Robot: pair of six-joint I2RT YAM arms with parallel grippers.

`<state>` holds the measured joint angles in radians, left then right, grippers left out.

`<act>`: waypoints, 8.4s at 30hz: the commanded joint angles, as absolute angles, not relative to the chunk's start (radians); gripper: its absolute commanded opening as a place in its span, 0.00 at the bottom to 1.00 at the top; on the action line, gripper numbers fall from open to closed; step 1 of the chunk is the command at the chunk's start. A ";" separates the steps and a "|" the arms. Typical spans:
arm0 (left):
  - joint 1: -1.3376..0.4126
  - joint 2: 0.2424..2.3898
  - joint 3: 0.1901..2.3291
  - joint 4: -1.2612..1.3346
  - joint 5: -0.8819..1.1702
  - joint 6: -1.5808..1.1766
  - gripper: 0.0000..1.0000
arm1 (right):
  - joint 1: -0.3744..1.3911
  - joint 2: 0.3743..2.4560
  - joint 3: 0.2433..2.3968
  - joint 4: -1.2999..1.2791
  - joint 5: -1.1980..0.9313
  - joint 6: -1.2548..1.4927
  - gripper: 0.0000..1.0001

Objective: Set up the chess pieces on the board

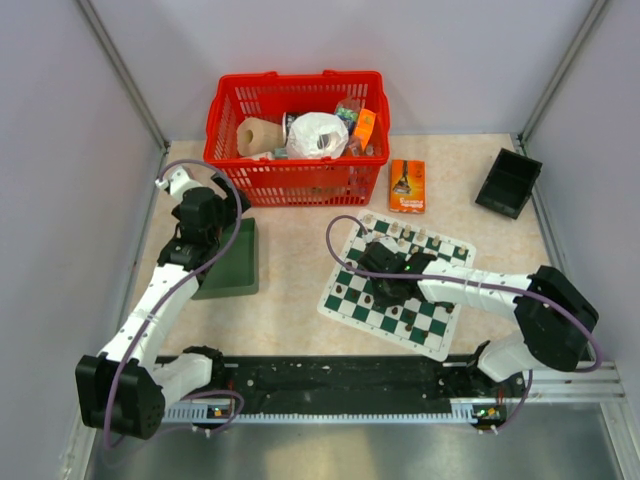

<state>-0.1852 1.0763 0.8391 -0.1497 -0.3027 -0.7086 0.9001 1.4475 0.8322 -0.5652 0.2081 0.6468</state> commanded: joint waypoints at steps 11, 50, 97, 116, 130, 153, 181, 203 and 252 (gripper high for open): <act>-0.181 1.077 0.834 -0.098 -0.299 -0.707 0.99 | 0.893 1.453 0.862 -0.578 0.198 0.623 0.11; -0.181 1.091 0.833 -0.080 -0.267 -0.718 0.99 | 0.890 1.014 0.690 -0.845 0.213 0.834 0.46; -0.181 1.098 0.831 -0.072 -0.270 -0.716 0.99 | 0.888 1.212 0.663 -0.759 0.224 0.808 0.20; -0.179 1.103 0.831 -0.066 -0.253 -0.719 0.99 | 0.821 1.092 0.658 -0.896 0.334 0.966 0.11; -0.179 1.091 0.821 -0.067 -0.259 -0.721 0.99 | 0.723 1.040 0.594 -0.779 0.272 0.934 0.11; -0.179 1.108 0.818 -0.060 -0.250 -0.724 0.99 | 0.724 1.077 0.611 -0.805 0.255 0.920 0.10; -0.175 1.124 0.833 -0.048 -0.235 -0.723 0.99 | 0.724 0.992 0.652 -0.948 0.196 0.937 0.41; -0.173 1.123 0.821 -0.048 -0.236 -0.726 0.99 | 0.724 1.041 0.591 -0.876 0.161 0.934 0.30; -0.172 1.131 0.828 -0.035 -0.221 -0.726 0.99 | 0.721 0.994 0.607 -0.960 0.387 1.118 0.08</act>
